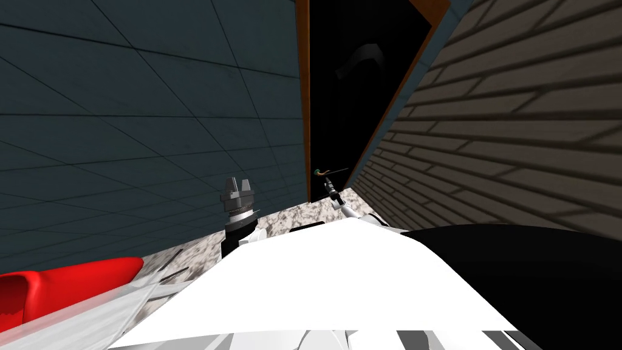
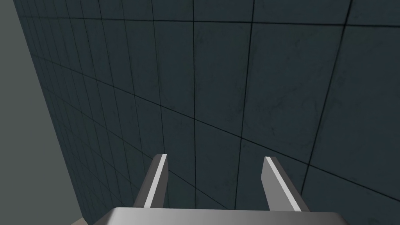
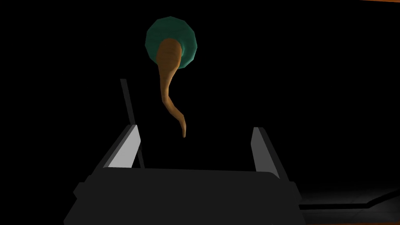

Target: Pull the door open

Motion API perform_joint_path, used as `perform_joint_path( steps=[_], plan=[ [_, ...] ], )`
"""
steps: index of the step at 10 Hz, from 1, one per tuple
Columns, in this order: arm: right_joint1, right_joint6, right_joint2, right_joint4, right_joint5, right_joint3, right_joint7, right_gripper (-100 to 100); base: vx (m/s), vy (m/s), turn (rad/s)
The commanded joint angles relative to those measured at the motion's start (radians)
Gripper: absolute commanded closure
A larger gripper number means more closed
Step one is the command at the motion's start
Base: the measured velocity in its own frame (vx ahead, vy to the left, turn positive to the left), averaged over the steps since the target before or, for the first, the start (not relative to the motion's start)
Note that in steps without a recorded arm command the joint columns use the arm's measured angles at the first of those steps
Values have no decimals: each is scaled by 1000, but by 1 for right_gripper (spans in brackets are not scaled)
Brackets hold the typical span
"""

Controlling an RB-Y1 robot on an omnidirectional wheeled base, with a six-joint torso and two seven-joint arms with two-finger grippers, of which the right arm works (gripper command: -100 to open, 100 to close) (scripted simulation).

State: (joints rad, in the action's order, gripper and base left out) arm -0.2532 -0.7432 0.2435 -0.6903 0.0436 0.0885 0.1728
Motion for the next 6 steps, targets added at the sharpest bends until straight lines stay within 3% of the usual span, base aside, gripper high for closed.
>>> perform_joint_path(
  steps=[1,5,6],
  plan=[
    [-14,-7,2,32,-1,0,0,-100,32,-23,30],
    [-58,-20,14,131,-4,2,1,-100,33,-25,58],
    [-58,-20,14,131,-4,2,1,-100,37,-25,23]
  ],
)
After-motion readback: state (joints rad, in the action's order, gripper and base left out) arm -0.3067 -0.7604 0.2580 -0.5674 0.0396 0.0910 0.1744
